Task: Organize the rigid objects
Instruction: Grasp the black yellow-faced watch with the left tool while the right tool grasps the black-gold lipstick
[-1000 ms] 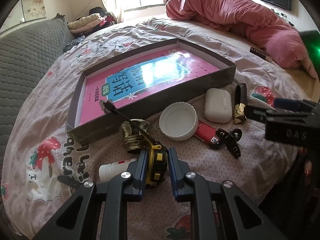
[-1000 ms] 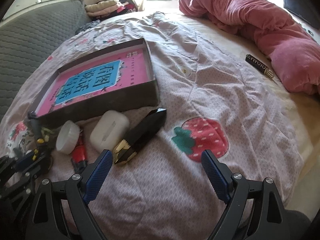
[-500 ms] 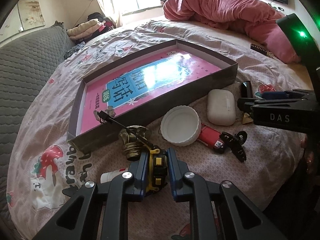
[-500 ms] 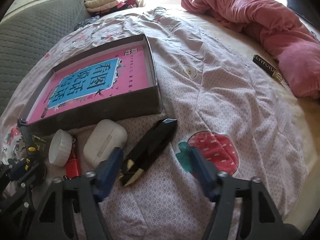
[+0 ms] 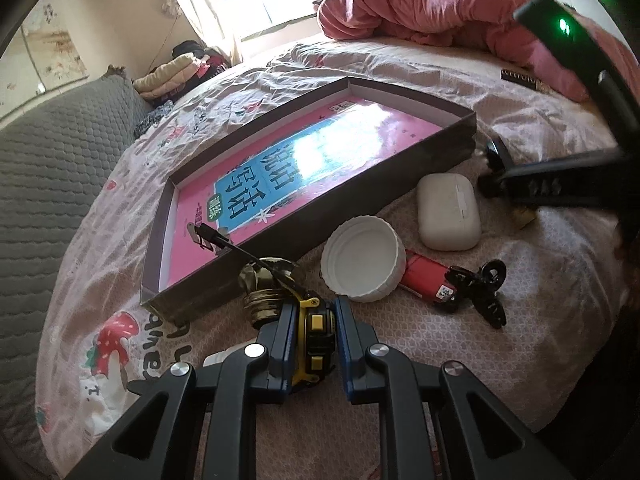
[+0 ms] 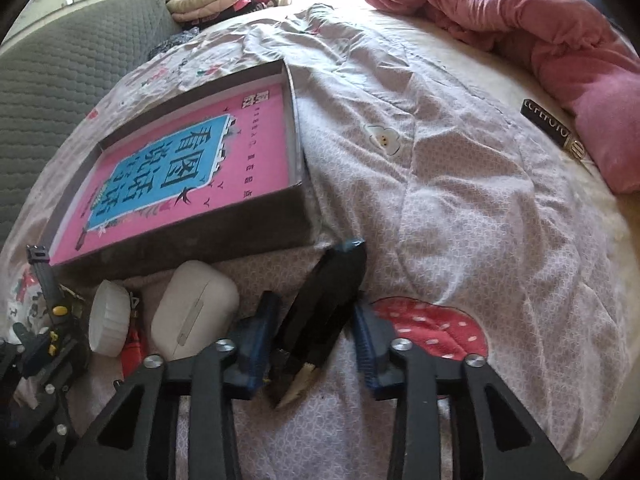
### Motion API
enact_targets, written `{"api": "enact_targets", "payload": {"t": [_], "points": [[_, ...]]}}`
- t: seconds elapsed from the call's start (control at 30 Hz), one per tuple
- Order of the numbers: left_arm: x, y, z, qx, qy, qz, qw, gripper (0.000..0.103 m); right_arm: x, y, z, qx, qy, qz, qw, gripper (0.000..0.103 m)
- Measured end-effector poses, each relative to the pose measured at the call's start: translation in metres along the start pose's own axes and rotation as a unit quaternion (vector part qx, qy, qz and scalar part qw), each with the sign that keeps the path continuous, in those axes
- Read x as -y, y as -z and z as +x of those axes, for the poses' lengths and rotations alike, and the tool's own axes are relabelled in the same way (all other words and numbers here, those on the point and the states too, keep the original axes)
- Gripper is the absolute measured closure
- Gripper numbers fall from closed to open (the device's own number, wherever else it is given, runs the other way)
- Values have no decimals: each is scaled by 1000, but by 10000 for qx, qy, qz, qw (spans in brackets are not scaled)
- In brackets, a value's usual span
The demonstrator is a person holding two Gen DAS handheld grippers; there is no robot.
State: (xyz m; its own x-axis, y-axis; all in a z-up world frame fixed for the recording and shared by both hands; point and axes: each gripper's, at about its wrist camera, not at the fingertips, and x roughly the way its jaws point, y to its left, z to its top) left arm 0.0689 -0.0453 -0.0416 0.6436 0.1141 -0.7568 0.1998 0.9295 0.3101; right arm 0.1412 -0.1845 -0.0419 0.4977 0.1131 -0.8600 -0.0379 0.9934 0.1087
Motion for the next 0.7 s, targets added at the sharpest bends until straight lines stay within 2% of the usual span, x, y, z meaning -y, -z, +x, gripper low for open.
{"api": "enact_targets", "payload": {"t": [0.17, 0.23, 0.43, 0.5, 0.7], "points": [[8, -1, 0, 65, -122, 213, 9997, 85, 13, -1, -7, 58, -220, 251, 9994, 79], [7, -1, -3, 161, -106, 180, 9997, 85, 10, -2, -14, 185, -145, 152, 9996, 79], [-4, -5, -15, 409, -19, -72, 9991, 85, -2, -6, -38, 732, -300, -222, 9966, 79], [-9, -5, -17, 459, 0, -164, 9988, 85, -4, -7, -41, 776, -468, -217, 9956, 79], [-15, -7, -21, 520, 33, -299, 9982, 85, -12, -6, -46, 837, -543, -387, 9943, 79]]}}
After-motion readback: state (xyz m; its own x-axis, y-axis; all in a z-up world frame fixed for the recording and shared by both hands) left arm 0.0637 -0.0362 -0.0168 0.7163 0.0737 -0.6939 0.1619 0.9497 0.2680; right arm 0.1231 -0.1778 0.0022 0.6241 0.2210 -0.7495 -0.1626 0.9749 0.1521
